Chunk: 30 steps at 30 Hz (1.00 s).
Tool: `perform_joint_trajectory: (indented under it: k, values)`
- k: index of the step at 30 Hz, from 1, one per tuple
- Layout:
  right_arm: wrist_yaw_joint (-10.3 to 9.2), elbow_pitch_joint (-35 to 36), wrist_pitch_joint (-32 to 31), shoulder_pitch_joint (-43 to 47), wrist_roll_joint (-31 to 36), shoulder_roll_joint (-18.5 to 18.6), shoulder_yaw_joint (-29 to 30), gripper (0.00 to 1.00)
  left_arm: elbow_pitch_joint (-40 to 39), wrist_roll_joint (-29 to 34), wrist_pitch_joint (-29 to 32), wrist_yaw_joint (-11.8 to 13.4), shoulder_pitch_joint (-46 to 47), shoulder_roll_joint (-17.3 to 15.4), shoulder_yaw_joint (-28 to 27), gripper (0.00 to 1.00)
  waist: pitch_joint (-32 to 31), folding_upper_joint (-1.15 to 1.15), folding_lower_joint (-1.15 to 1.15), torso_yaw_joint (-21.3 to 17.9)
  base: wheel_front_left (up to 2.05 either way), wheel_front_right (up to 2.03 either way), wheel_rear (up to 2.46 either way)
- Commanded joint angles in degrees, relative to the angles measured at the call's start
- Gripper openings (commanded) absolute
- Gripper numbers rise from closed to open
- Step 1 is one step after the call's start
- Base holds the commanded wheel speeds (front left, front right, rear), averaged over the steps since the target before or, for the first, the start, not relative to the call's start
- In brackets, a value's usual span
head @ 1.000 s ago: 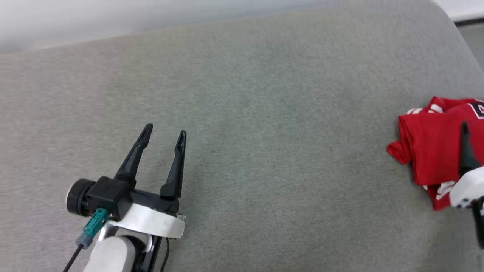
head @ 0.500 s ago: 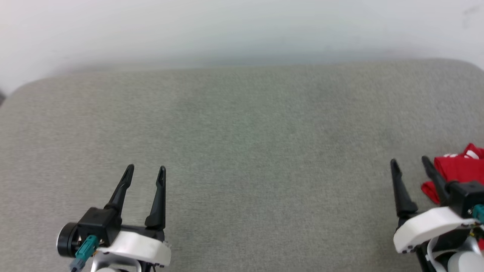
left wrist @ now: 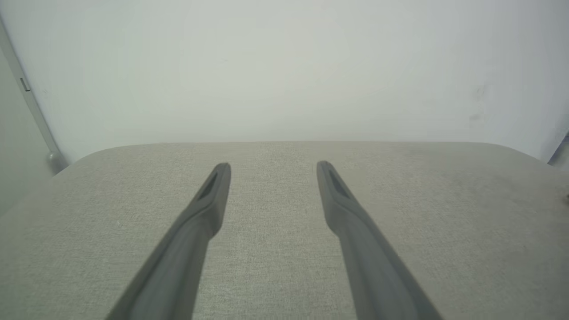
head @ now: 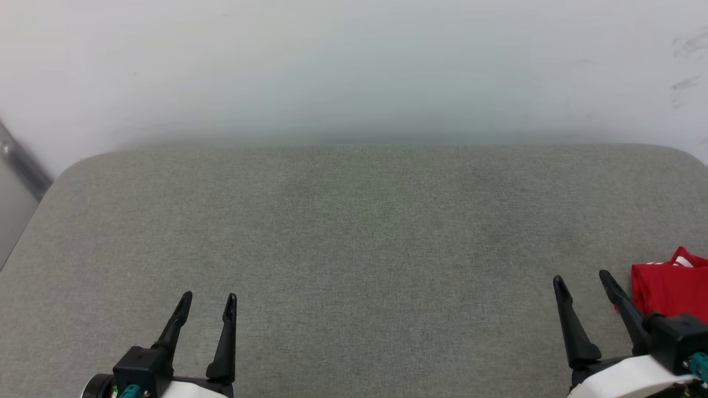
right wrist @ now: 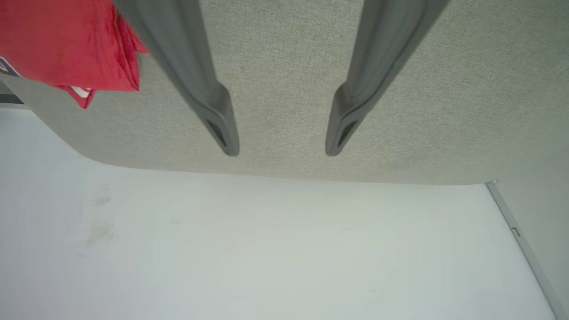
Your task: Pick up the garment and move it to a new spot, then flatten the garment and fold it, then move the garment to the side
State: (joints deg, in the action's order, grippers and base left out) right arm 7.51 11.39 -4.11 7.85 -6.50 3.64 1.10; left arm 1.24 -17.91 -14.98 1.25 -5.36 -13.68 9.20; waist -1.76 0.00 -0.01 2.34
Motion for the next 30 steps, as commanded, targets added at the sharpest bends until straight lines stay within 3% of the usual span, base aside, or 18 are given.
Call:
perform_joint_trajectory:
  k: [1,9,26,27,30]
  values:
    - [-0.05,1.05,-0.41,1.47,0.30,-0.19,0.26,1.00,0.08,0.28,-0.26,-0.37,-0.54,0.29,-0.04,1.00,-0.42,0.00,0.01,-0.15,0.00,0.00,0.00]
    - [-0.05,4.37,-1.03,3.86,-0.04,-0.56,0.99,1.00,1.30,1.13,-0.26,-1.29,-0.60,1.71,-1.20,1.00,-0.96,0.00,0.01,-0.54,0.00,0.00,0.00]
    - [-0.05,3.50,0.17,2.44,-0.33,-0.73,0.93,1.00,3.79,3.67,-0.28,-3.24,1.32,4.06,-2.84,1.00,-0.43,0.00,0.01,-0.32,0.00,0.00,0.00]
    - [0.00,3.49,-0.07,3.02,-0.22,-0.52,0.97,0.00,3.77,3.50,-0.01,-3.24,0.79,3.94,-2.71,0.00,-0.42,0.00,0.02,-0.32,0.00,0.00,0.00]
    - [0.00,2.42,-0.14,3.37,-0.34,-0.53,0.83,0.00,4.82,3.38,0.25,-3.27,0.36,4.10,-2.56,0.00,-0.40,0.00,0.02,-0.33,0.00,0.00,0.00]
